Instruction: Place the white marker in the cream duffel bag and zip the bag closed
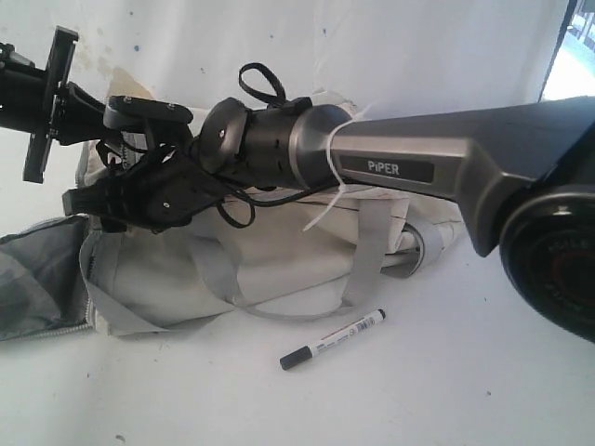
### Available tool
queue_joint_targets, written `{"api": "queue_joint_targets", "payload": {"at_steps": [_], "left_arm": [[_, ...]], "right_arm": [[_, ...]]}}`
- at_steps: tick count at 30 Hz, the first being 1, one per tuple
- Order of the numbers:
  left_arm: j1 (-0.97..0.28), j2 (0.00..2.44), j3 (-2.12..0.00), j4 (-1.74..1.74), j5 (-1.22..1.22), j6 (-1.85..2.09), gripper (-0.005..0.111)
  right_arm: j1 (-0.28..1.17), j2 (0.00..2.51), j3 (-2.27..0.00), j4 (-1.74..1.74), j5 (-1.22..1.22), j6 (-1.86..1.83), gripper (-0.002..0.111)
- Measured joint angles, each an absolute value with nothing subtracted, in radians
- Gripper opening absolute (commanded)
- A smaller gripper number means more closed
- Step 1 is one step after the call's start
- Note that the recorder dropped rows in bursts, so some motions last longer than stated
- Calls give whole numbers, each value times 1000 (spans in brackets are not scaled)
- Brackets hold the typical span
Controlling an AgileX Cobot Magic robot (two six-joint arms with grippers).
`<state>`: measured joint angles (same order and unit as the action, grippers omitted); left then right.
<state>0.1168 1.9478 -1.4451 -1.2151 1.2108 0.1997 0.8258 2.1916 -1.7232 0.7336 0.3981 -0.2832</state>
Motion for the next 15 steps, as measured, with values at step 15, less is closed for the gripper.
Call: {"api": "queue_joint_targets", "payload": {"at_steps": [15], "left_arm": [[117, 1948, -1445, -1215, 1211, 205, 0]], "right_arm": [[756, 2192, -1723, 735, 451, -280, 52]]}}
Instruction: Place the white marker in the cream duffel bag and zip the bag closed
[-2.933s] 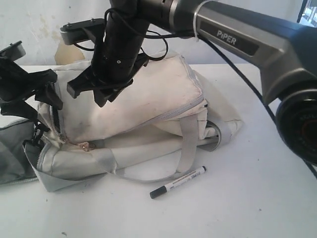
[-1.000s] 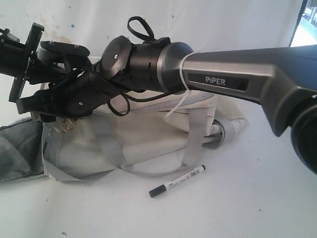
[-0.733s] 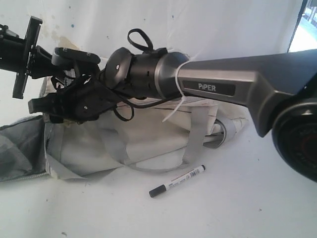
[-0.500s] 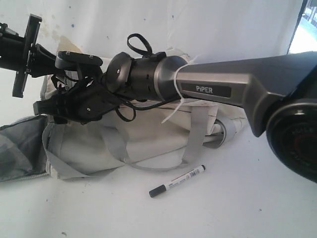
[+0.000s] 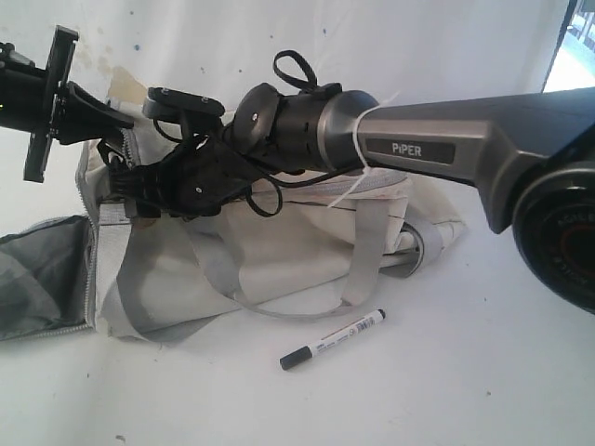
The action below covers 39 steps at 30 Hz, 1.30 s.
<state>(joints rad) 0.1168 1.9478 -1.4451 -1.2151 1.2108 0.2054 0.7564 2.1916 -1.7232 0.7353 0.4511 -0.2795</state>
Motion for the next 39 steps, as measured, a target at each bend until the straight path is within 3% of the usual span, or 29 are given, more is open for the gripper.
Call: {"api": "queue_joint_targets", "payload": {"at_steps": [8, 15, 39], "left_arm": [[117, 1948, -1445, -1215, 1211, 216, 0], [117, 1948, -1445, -1213, 1211, 219, 0], [118, 1948, -1445, -1242, 1205, 219, 0]], "right_arm": [[754, 2181, -1723, 780, 551, -280, 51], [727, 2175, -1723, 640, 632, -177, 38], [812, 2206, -1723, 733, 271, -254, 35]]}}
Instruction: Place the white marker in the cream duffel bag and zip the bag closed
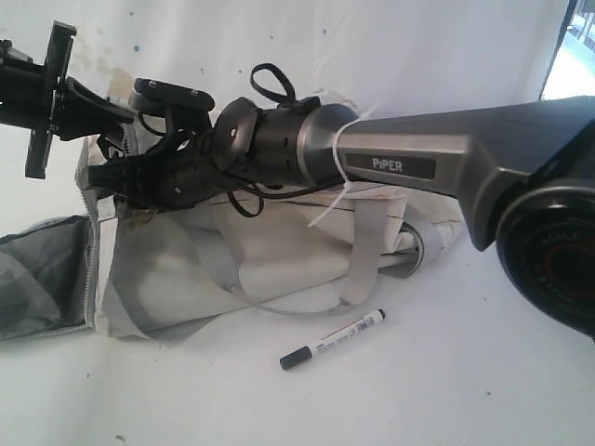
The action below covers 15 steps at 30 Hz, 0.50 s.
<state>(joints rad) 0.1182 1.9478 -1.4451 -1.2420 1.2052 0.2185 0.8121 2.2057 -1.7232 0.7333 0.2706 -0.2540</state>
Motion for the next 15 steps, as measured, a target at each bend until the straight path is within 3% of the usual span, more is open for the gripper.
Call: {"api": "queue_joint_targets", "payload": {"at_steps": [5, 7, 11, 15], "left_arm": [[118, 1948, -1445, -1242, 1205, 220, 0], [118, 1948, -1445, -1242, 1205, 220, 0], [118, 1948, -1445, -1242, 1205, 228, 0], [118, 1948, -1445, -1218, 1207, 234, 0]], "right_arm": [[853, 2217, -1723, 739, 190, -254, 32], [855, 2224, -1723, 739, 178, -254, 26], [855, 2228, -1723, 728, 185, -254, 0], [855, 2228, -1723, 686, 252, -254, 0]]}}
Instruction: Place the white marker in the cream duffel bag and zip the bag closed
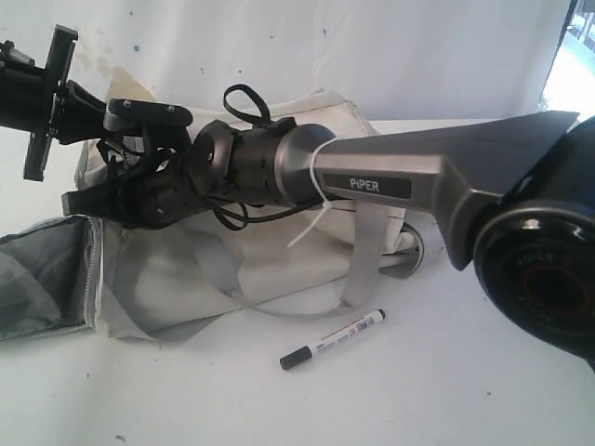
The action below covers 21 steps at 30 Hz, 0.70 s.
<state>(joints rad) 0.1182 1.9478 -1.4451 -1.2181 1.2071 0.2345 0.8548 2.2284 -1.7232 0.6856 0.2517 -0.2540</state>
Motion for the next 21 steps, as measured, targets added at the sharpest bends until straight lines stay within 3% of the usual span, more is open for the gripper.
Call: {"api": "queue_joint_targets", "payload": {"at_steps": [10, 21], "left_arm": [[118, 1948, -1445, -1145, 1216, 237, 0], [118, 1948, -1445, -1131, 1227, 237, 0]], "right_arm": [[792, 2202, -1723, 666, 610, -254, 0], [781, 2138, -1723, 444, 792, -141, 0]]}}
